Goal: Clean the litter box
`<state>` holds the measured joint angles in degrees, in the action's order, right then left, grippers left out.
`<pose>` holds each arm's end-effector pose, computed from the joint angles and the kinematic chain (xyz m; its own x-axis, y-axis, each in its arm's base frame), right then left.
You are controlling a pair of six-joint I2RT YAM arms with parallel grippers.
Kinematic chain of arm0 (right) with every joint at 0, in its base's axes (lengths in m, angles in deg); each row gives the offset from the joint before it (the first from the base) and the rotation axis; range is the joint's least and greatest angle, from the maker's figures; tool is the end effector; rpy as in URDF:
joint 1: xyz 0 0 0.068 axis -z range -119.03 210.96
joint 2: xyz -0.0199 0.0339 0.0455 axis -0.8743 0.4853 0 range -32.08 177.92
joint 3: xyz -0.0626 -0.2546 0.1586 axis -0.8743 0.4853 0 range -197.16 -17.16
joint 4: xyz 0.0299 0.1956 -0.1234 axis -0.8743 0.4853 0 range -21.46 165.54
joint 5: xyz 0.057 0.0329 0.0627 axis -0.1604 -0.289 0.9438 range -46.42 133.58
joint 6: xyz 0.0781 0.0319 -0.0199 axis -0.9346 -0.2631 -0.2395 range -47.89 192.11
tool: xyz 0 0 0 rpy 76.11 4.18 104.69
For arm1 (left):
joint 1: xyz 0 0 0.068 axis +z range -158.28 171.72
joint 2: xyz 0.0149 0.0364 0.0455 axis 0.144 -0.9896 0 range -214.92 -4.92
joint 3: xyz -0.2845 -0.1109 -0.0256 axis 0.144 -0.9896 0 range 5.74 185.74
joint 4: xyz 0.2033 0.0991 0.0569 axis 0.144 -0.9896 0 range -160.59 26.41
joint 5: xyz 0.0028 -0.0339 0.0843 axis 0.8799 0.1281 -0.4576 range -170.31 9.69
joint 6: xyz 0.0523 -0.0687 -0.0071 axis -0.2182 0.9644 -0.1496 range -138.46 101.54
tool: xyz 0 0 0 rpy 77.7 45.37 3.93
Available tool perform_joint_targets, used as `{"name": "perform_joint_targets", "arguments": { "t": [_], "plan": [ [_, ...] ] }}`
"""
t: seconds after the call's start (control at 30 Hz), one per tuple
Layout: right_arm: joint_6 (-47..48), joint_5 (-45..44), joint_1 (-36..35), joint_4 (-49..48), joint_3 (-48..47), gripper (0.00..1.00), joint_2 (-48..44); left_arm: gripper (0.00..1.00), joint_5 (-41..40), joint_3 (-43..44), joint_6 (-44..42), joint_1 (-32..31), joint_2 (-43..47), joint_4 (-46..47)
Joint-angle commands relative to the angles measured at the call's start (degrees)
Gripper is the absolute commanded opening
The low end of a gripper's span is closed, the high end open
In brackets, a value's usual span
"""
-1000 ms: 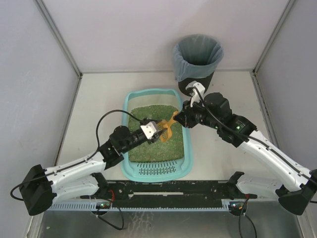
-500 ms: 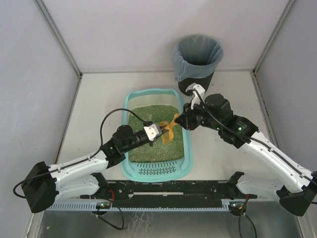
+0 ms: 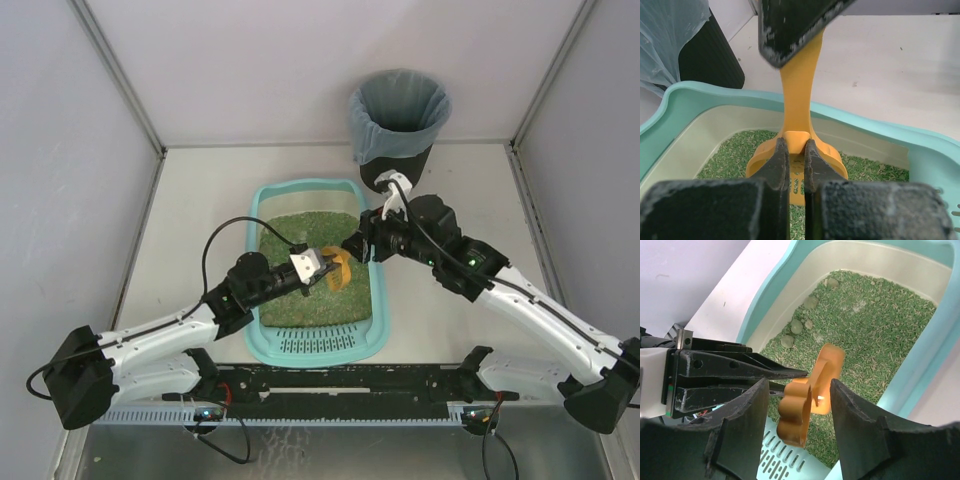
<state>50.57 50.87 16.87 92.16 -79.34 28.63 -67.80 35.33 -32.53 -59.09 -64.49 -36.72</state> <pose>0.1554 0.1641 0.3828 -0.5363 -0.0123 -0.8439 -0.6210 0.6830 0.3847 0.1344 -0.1913 0.3076 0.1839 0.1500 -0.9714 0.8749 0.4256 0.2313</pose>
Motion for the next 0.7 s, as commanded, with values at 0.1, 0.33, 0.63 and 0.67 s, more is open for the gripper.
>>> {"name": "perform_joint_targets", "arguments": {
  "t": [0.1, 0.33, 0.63, 0.67],
  "plan": [
    [-2.6, -5.4, -3.9, -5.7, 1.5, 0.48, 3.3, 0.0, 1.4, 1.9, 3.0, 0.3, 0.6, 1.8],
    [-3.0, -8.5, -5.5, -7.1, 3.3, 0.33, 5.4, 0.0, 1.7, 2.4, 4.1, 0.4, 0.6, 1.8],
    [-1.7, -9.4, -6.0, -8.3, 4.1, 0.0, 5.6, 0.23, -3.3, 0.8, 10.1, 0.4, 2.8, 4.6],
    [-1.2, -9.9, -6.0, -8.3, 4.1, 0.0, 5.4, 0.33, -5.3, 0.5, 12.0, 0.4, 3.8, 4.9]
  ]
}}
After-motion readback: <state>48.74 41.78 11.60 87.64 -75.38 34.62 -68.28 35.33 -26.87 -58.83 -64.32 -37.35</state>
